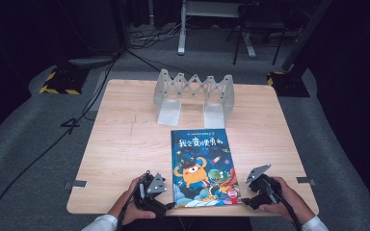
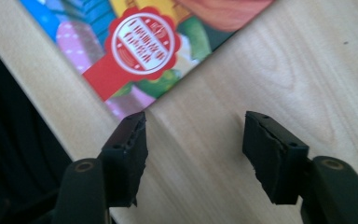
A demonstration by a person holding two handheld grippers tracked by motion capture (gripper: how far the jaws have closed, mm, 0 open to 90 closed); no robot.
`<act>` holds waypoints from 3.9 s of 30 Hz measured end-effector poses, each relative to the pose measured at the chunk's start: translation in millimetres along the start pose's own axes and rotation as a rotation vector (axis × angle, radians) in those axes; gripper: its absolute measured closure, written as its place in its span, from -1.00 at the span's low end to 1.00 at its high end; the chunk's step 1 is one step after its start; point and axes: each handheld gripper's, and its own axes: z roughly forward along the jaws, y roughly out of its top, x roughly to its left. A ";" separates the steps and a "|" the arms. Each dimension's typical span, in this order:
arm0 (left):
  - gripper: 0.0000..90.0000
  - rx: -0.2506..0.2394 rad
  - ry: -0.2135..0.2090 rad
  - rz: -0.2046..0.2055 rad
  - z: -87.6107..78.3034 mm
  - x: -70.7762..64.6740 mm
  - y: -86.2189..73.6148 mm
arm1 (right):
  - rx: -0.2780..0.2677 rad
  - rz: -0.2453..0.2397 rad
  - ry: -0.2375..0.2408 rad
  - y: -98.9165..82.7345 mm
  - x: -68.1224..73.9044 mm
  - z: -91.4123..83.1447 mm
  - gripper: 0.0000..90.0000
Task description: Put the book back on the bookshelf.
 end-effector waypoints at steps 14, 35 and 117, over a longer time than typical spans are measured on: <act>-0.75 -0.005 0.006 -0.002 -1.1 -0.6 -1.3 | 0.107 -0.046 0.015 8.1 16.4 -2.7 0.23; -0.68 -0.014 -0.003 -0.008 -3.4 2.6 -3.3 | -0.053 -0.022 0.013 5.5 32.0 0.7 0.45; -0.80 -0.097 -0.107 -0.187 22.3 44.4 42.3 | -0.885 0.001 0.114 52.9 -30.7 -20.5 0.23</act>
